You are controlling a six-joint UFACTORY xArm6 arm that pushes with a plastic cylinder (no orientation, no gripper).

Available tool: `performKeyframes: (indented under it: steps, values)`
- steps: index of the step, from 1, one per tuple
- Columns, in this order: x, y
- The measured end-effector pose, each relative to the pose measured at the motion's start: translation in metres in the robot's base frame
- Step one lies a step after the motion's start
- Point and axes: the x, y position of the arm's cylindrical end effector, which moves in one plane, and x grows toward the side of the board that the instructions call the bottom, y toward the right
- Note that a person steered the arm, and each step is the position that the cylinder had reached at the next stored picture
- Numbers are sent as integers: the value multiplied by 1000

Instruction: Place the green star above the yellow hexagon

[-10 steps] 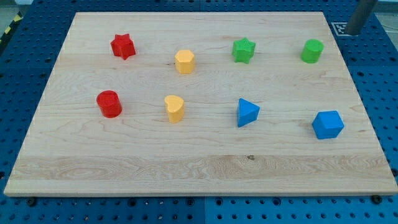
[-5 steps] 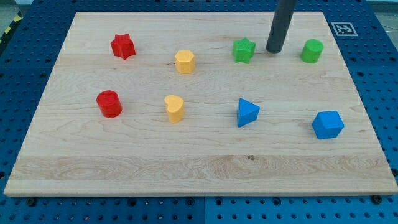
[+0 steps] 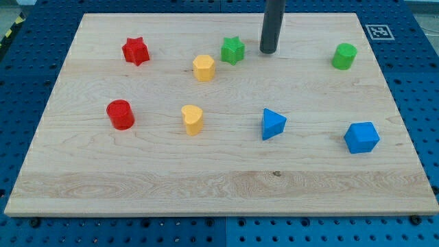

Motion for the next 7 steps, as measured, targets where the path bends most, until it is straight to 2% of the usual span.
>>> performKeyframes:
  steps: [1, 3, 4, 5, 6, 7]
  values:
    - [-4, -33]
    - [17, -98]
    - [-10, -103]
    - [-15, -141]
    - [1, -193]
    - [30, -220]
